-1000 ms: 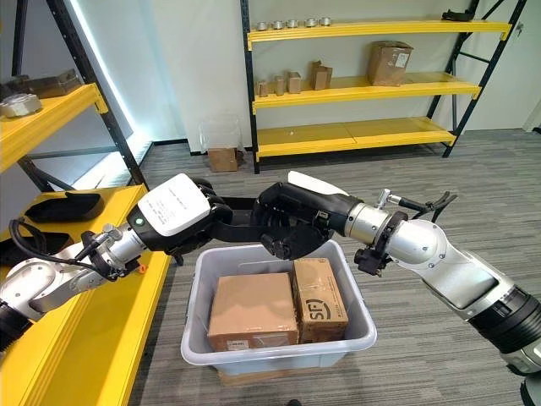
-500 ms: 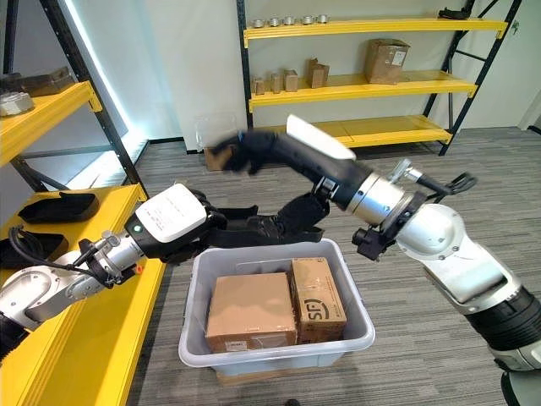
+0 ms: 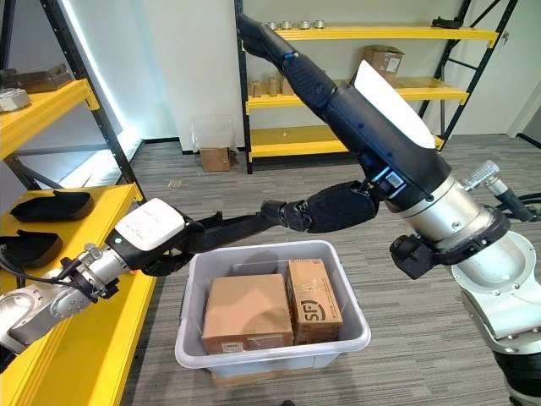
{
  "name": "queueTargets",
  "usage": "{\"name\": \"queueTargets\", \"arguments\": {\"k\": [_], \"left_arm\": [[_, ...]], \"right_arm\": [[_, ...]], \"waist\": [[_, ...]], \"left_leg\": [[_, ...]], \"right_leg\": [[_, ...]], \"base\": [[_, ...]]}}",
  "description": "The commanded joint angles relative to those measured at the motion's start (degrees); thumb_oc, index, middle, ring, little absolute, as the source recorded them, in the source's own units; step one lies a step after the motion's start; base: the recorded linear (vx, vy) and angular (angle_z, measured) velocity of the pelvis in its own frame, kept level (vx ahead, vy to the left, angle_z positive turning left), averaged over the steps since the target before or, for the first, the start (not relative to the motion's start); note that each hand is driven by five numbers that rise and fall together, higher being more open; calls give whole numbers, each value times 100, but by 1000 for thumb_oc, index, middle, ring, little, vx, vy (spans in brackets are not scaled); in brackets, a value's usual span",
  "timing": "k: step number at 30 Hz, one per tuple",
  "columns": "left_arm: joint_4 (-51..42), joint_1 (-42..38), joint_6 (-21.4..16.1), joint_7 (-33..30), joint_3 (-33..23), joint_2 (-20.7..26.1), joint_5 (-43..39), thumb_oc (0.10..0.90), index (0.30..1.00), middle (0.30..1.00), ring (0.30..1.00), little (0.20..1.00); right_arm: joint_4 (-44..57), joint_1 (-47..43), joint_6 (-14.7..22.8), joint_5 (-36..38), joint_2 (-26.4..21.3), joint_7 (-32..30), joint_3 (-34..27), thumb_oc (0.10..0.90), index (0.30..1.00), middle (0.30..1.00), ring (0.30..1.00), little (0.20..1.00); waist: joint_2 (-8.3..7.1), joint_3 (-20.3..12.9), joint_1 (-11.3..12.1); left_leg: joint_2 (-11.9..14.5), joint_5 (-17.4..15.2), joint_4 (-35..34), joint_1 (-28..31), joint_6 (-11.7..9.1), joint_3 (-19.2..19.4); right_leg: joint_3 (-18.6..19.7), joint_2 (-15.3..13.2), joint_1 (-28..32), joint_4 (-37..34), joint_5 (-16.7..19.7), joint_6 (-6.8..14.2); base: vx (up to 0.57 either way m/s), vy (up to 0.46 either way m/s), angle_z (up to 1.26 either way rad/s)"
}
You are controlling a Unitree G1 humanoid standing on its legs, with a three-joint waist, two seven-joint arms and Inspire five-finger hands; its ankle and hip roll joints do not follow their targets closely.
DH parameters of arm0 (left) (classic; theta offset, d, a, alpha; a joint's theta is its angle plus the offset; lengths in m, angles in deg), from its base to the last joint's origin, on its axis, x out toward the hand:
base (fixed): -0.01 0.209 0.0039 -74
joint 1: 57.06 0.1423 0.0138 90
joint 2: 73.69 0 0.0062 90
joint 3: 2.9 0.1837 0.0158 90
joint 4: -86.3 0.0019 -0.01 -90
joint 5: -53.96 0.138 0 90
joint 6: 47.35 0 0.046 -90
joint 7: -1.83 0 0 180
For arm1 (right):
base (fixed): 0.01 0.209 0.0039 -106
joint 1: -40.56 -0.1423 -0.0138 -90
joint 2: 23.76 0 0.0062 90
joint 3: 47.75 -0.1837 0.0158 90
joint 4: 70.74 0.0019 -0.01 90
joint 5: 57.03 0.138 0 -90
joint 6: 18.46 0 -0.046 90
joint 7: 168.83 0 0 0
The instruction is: Move parts from the plastic box to the shelf.
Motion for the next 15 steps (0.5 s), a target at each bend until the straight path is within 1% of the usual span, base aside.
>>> {"name": "queueTargets", "arguments": {"k": [1, 2, 3, 4, 5, 6, 8, 9, 11, 12, 13, 15], "left_arm": [[532, -1004, 309, -464, -388, 365, -422, 400, 300, 300, 300, 300], [888, -941, 308, -718, -463, 409, -349, 400, 300, 300, 300, 300], [923, -951, 288, -754, -446, 407, -331, 400, 300, 300, 300, 300], [834, -737, 301, -773, -619, 227, -373, 400, 300, 300, 300, 300], [693, -430, 316, -880, -776, -98, -268, 400, 300, 300, 300, 300], [507, 194, 355, -913, -1206, -550, -162, 400, 300, 300, 300, 300], [181, 753, 331, -881, -1612, -814, -92, 400, 300, 300, 300, 300], [-64, 1217, 306, -907, -2045, -1136, -142, 400, 300, 300, 300, 300], [-190, 1476, 302, -916, -2249, -1403, -256, 400, 300, 300, 300, 300], [-216, 1510, 305, -904, -2270, -1401, -260, 400, 300, 300, 300, 300], [-300, 1660, 308, -943, -2392, -1522, -264, 400, 300, 300, 300, 300], [-345, 1805, 308, -936, -2468, -1700, -357, 400, 300, 300, 300, 300]], "right_arm": [[-119, -179, 122, 380, -51, -188, -265, 900, 1000, 1000, 1000, 1000], [-85, -62, 73, 496, 93, -109, -260, 900, 1000, 1000, 1000, 1000], [-81, -61, 69, 499, 99, -104, -258, 900, 1000, 1000, 1000, 1000], [-124, 138, 160, 460, 261, -135, -274, 900, 1000, 1000, 1000, 1000], [-151, 363, 211, 384, 449, -217, -350, 900, 1000, 1000, 1000, 1000], [-227, 740, 204, 287, 792, -236, -654, 900, 1000, 1000, 1000, 1000], [-306, 1065, 154, 161, 1150, -246, -792, 900, 1000, 1000, 1000, 1000], [-499, 1370, 122, -7, 1637, -287, -886, 900, 1000, 1000, 1000, 1000], [-667, 1543, 97, -33, 1956, -335, -833, 900, 1000, 1000, 1000, 1000], [-665, 1548, 99, -36, 1959, -335, -820, 900, 1000, 1000, 1000, 1000], [-794, 1645, 119, -150, 2151, -410, -784, 900, 1000, 1000, 1000, 1000], [-940, 1694, 113, -222, 2333, -505, -679, 900, 1000, 1000, 1000, 1000]], "waist": [[62, -340, -152], [79, -337, -162], [76, -341, -165], [81, -323, -173], [81, -307, -202], [75, -279, -210], [92, -285, -206], [108, -259, -177], [122, -241, -158], [121, -254, -169], [133, -229, -131], [135, -212, -84]], "left_leg": [[358, -78, -13, 311, -207, -212], [358, -72, -13, 323, -218, -180], [359, -73, -13, 323, -219, -178], [364, -69, -13, 324, -221, -163], [371, -68, -13, 322, -223, -152], [390, -65, -13, 301, -218, -147], [405, -66, -13, 283, -219, -136], [438, -47, -13, 236, -227, -148], [472, -25, -13, 192, -232, -174], [474, -24, -13, 188, -233, -176], [508, 6, -13, 157, -238, -193], [555, 45, -13, 107, -250, -218]], "right_leg": [[272, -478, -121, 432, -166, 686], [295, -469, -135, 436, -163, 686], [296, -467, -136, 437, -163, 686], [316, -456, -153, 439, -168, 684], [332, -446, -164, 437, -175, 674], [372, -420, -195, 431, -196, 655], [400, -397, -221, 427, -207, 641], [397, -363, -236, 412, -226, 618], [390, -332, -248, 401, -237, 601], [388, -330, -250, 399, -236, 599], [368, -303, -258, 405, -250, 579], [323, -271, -249, 390, -254, 554]], "base": [[-14, -19, -5], [-4, -9, -11], [-18, -18, -20], [-22, -16, -34], [-44, -41, -35], [-42, -45, -23], [-42, -63, -11], [-49, -83, -5], [-35, -72, 0], [-27, -67, 1], [-34, -68, 2], [-45, -86, 3]]}}
